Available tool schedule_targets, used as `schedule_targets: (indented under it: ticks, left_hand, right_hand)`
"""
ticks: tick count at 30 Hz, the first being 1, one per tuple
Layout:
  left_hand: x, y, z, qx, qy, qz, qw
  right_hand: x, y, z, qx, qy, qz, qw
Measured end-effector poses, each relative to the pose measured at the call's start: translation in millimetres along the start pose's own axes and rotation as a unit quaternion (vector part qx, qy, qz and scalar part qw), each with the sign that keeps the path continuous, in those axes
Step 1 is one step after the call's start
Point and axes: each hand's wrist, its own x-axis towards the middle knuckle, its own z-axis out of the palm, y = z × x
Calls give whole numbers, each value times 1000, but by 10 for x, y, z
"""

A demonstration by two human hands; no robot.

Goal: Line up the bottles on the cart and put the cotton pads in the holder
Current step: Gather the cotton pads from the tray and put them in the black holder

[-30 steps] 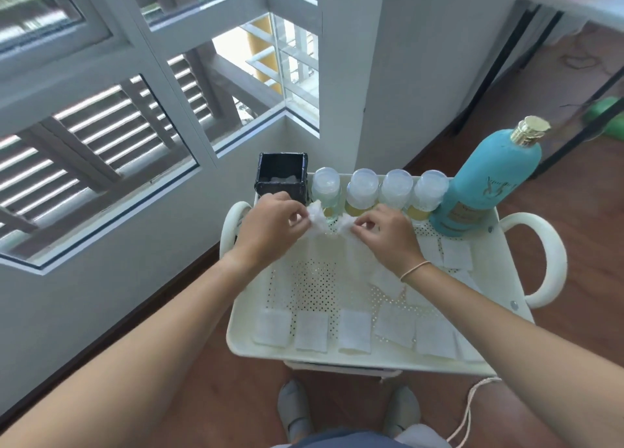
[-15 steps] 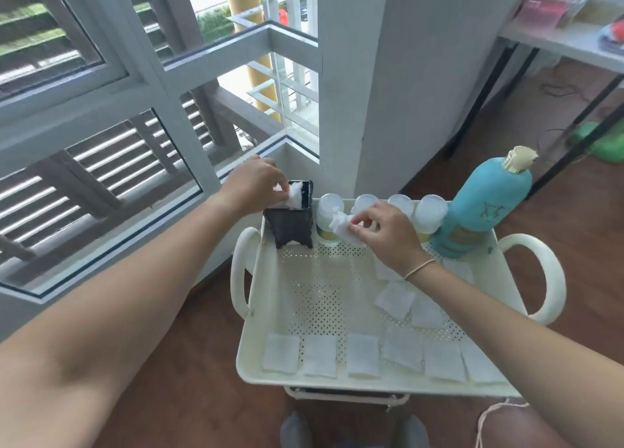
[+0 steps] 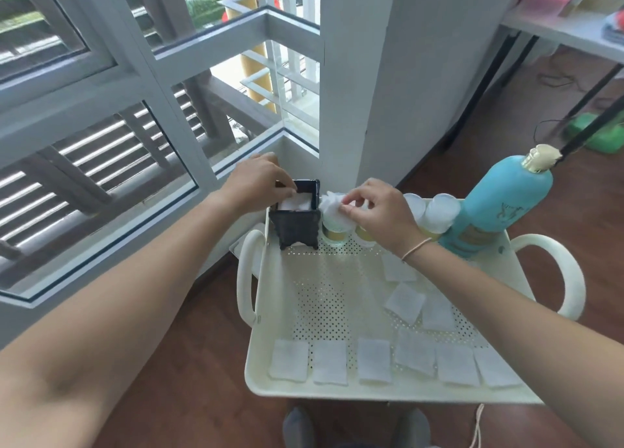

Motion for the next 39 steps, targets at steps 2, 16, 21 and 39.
schedule_targets:
  ticks: [2,16,21,39]
  left_hand:
    - [-66,-238,-60,-75,11,-17,997]
    - [-144,-487,95,-170,-126,-30,977]
    - [-138,-503,104,-176,-123,-28,976]
    - [-176,-485,96,-155,-139,-33,978]
  right_hand:
    - [212,-137,143,-13,-27,-20,999]
    - [778,-331,730,-264,-152,-44,952]
    - [843,-359,699,-276,-187,-47,942]
    - [734,-262,445,-125,-154,-10,980]
